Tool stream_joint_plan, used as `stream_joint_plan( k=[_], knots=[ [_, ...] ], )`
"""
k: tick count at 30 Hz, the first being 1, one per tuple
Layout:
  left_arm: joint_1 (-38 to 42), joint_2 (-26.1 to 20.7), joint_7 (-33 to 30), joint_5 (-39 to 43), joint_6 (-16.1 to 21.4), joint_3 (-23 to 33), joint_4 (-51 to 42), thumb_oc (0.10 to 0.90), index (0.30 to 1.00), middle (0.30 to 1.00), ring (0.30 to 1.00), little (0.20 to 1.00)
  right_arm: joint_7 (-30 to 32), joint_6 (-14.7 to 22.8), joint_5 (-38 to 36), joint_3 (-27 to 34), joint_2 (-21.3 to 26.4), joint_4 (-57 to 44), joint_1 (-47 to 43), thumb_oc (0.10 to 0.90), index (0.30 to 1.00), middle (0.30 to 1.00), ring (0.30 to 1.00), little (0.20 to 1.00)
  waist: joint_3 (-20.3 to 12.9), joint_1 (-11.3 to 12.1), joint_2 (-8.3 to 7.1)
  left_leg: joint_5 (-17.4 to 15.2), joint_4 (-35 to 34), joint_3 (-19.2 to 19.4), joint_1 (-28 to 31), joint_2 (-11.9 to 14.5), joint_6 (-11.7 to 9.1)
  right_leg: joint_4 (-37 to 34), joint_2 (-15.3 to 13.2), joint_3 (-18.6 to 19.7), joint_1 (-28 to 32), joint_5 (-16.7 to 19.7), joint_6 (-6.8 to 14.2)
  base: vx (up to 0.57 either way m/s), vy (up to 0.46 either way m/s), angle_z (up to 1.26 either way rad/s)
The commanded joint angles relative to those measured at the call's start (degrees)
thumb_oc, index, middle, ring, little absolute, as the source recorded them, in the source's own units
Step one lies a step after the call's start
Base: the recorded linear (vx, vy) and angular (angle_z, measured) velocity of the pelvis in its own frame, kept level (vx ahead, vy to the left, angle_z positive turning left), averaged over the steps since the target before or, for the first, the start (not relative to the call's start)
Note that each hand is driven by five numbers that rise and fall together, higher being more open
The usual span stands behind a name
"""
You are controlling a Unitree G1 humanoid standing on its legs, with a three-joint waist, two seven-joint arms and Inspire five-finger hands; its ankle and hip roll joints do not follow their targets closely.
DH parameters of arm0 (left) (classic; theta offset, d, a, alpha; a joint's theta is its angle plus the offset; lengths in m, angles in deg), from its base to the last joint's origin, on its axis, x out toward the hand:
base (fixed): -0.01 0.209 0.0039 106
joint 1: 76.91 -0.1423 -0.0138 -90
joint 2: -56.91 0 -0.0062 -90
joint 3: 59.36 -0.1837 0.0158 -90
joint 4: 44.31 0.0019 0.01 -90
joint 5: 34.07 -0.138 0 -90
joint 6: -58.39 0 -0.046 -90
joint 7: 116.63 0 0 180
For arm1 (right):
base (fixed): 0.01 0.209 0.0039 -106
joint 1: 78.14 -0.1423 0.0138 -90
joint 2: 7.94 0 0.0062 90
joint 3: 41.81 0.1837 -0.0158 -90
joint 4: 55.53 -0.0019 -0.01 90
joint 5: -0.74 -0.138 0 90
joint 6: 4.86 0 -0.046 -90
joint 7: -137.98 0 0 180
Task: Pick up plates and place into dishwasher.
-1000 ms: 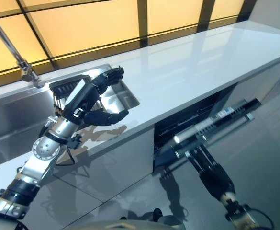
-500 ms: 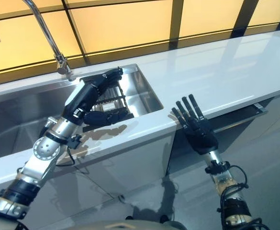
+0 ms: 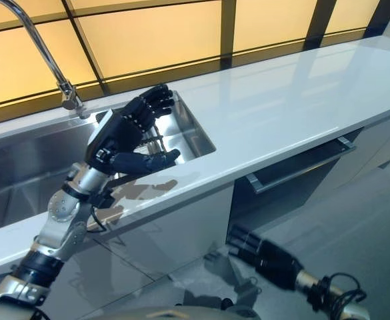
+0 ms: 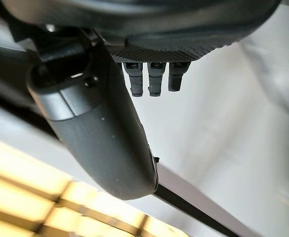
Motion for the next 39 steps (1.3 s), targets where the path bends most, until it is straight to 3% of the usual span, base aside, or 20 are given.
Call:
stream_joint_plan(
  k=[1,2,3,5,7,8,9,11,13,15,18,19,25,26,27,29,32,36,39],
  knots=[
    [4.9,2.5,9.4,15.0,-5.2,3.4,-5.8,0.8,0.9,0.9,0.9,0.9,-11.0,-1.3,1.2,-0.4,-3.3,1.8,-3.7,0.8,0.9,0.9,0.9,0.9,-1.7,-0.7,-1.63,-11.1,0.4,5.7,3.6,-3.4,4.3,0.6,4.0,0.8,2.8,-6.2,0.1,0.0,-0.001,-0.05],
    [4.8,2.9,10.2,15.7,-6.1,3.3,-6.0,0.8,0.9,0.9,0.9,0.9,-11.1,-2.1,1.8,-0.6,-3.7,2.1,-3.4,0.8,0.9,0.9,0.9,0.9,-1.6,-0.8,-1.63,-11.1,0.4,5.7,3.7,-3.4,4.3,0.6,4.0,0.9,2.8,-6.2,0.1,0.0,0.001,-0.05],
    [4.8,5.2,13.9,19.8,-11.0,2.8,-6.3,0.8,0.9,0.9,0.9,0.9,-11.3,-3.3,7.6,-1.4,-5.6,4.6,-2.0,0.8,0.9,0.9,0.9,0.9,-1.3,-1.2,-1.62,-11.2,0.4,6.1,3.8,-3.3,4.3,0.6,4.1,1.2,2.8,-6.1,0.1,-0.01,0.002,-0.07],
    [5.1,6.2,15.3,21.8,-14.2,2.4,-6.9,0.8,0.9,0.9,0.9,0.9,-10.3,-3.9,10.9,-1.9,-6.2,6.2,-1.7,0.8,0.9,0.9,0.9,0.9,-1.1,-1.3,-1.64,-11.2,0.4,6.3,3.8,-3.3,4.3,0.6,4.2,1.3,2.8,-6.1,0.2,-0.01,0.003,-0.04],
    [6.1,8.8,20.4,27.5,-22.9,1.6,-6.4,0.8,0.9,0.9,0.9,0.9,-4.7,-0.8,20.7,-1.6,-6.1,15.2,-1.4,0.8,0.9,0.9,0.9,0.9,-0.9,-1.7,-1.71,-11.4,0.4,6.9,3.9,-3.2,4.1,0.6,4.2,1.7,2.7,-6.0,0.4,-0.01,0.005,-0.04],
    [6.7,10.4,23.1,32.7,-30.9,0.5,-7.1,0.8,0.9,0.9,0.9,0.9,3.0,1.8,25.1,-1.2,-5.0,20.7,-2.1,0.8,0.9,0.9,0.9,0.9,-0.8,-1.8,-1.77,-11.5,0.4,7.2,3.9,-3.1,4.0,0.6,4.3,2.0,2.7,-5.9,0.4,0.0,0.002,-0.04],
    [6.8,10.6,23.0,33.4,-31.9,0.4,-7.3,0.8,0.9,0.9,0.9,0.9,3.3,2.5,25.6,-1.1,-4.7,21.5,-2.2,0.8,0.9,0.9,0.9,0.9,-0.7,-1.8,-1.77,-11.5,0.4,7.3,3.9,-3.1,4.0,0.6,4.3,2.0,2.7,-5.9,0.4,0.0,0.0,-0.04],
    [7.4,12.3,24.8,40.8,-40.0,-1.1,-7.4,0.8,0.9,0.9,0.9,0.9,8.1,5.7,25.2,-0.8,-3.2,25.8,-3.3,0.8,0.9,0.9,0.9,0.9,-0.5,-1.9,-1.83,-11.6,0.4,7.4,4.0,-3.0,4.0,0.6,4.4,2.2,2.7,-5.7,0.4,0.0,0.0,-0.05],
    [8.0,16.0,28.5,49.6,-50.8,-3.9,-4.7,0.8,0.9,0.9,0.9,0.9,13.9,4.6,22.2,1.2,-3.0,26.7,-5.6,0.8,0.9,0.9,0.9,0.9,-0.4,-2.5,-1.85,-11.9,0.4,7.6,4.4,-3.0,4.2,0.6,4.5,2.7,3.0,-5.5,0.0,0.0,0.0,0.0],
    [7.8,19.7,30.9,52.9,-58.0,-8.5,-2.8,0.8,0.9,0.9,0.9,0.9,17.5,4.6,22.6,1.2,-4.3,27.3,-7.1,0.8,0.9,0.9,0.9,0.9,-0.2,-3.1,-1.6,-12.2,0.4,8.0,4.4,-3.0,4.4,0.6,4.7,3.3,2.8,-5.2,-0.2,0.0,0.0,0.0],
    [7.7,20.6,32.4,53.1,-59.7,-10.0,-2.0,0.8,0.9,0.9,0.9,0.9,18.0,5.2,22.8,1.0,-5.0,28.1,-7.5,0.8,0.9,0.9,0.9,0.9,-0.1,-3.2,-1.47,-12.3,0.4,8.0,4.4,-3.0,4.4,0.6,4.8,3.5,2.8,-5.2,-0.2,0.0,0.013,-0.04],
    [6.4,22.4,36.2,50.1,-65.8,-12.3,0.0,0.8,0.9,0.9,0.9,0.9,18.8,6.4,24.2,1.2,-6.3,29.5,-8.1,0.8,0.9,0.9,0.9,0.9,0.1,-3.5,-1.24,-12.6,0.4,8.2,4.5,-3.1,4.5,0.6,4.8,3.7,2.9,-5.2,-0.3,0.0,0.03,-0.06],
    [2.1,24.3,42.4,34.8,-73.4,-15.8,8.0,0.8,0.9,0.9,0.9,0.9,21.1,6.7,28.1,1.8,-7.2,30.9,-9.4,0.8,0.9,0.9,0.9,0.9,0.2,-3.3,-0.52,-13.1,0.4,8.3,4.6,-3.3,4.6,0.6,4.7,3.7,3.0,-5.5,-0.2,0.01,0.037,-0.02],
    [-1.2,24.9,49.4,21.4,-72.2,-14.4,17.4,0.8,0.9,0.9,0.9,0.9,21.7,5.9,29.5,3.0,-7.1,31.2,-9.6,0.8,0.9,0.9,0.9,0.9,0.1,-2.8,-0.24,-13.0,0.4,8.1,4.6,-3.4,4.6,0.6,4.6,3.4,3.1,-5.6,-0.2,0.02,0.068,-0.01],
    [-2.3,25.0,51.5,16.2,-71.2,-13.4,20.4,0.8,0.9,0.9,0.9,0.9,21.5,5.6,30.2,3.6,-6.9,31.4,-9.7,0.8,0.9,0.9,0.9,0.9,0.0,-2.6,-0.14,-13.0,0.4,8.0,4.6,-3.5,4.6,0.6,4.5,3.3,3.1,-5.6,-0.2,0.03,0.074,0.02],
    [-5.6,24.3,56.8,2.7,-64.9,-7.4,33.3,0.8,0.9,0.9,0.9,0.9,20.9,5.0,32.6,5.2,-6.8,32.0,-9.3,0.8,0.9,0.9,0.9,0.9,-0.2,-1.5,0.12,-12.7,0.4,7.3,4.4,-3.8,4.7,0.6,4.3,2.7,3.1,-5.6,-0.2,0.02,0.058,0.07],
    [-7.6,23.5,55.4,-8.1,-56.2,-0.3,47.0,0.8,0.9,0.9,0.9,0.9,21.4,4.0,33.8,6.2,-7.2,32.0,-8.8,0.8,0.9,0.9,0.9,0.9,-0.5,-0.2,0.14,-12.3,0.4,6.5,4.1,-4.0,4.8,0.6,4.1,1.8,3.0,-5.6,-0.3,0.01,0.036,0.05],
    [-9.5,22.0,52.7,-15.5,-48.5,5.2,56.6,0.8,0.9,0.9,0.9,0.9,21.5,1.8,34.5,6.9,-7.4,31.8,-8.9,0.8,0.9,0.9,0.9,0.9,-0.8,1.3,0.0,-11.6,0.4,5.0,3.6,-4.4,4.9,0.6,3.9,0.6,2.9,-5.8,-0.3,0.01,0.02,0.16],
    [-10.5,19.0,41.2,-19.5,-40.3,10.2,65.8,0.8,0.9,0.9,0.9,0.9,22.6,0.3,33.9,6.3,-8.5,32.3,-9.3,0.8,0.9,0.9,0.9,0.9,-1.4,2.9,-0.48,-11.0,0.4,3.2,3.2,-4.6,5.0,0.6,3.6,-0.9,3.0,-6.2,-0.4,0.02,0.008,0.33]
  ],
)
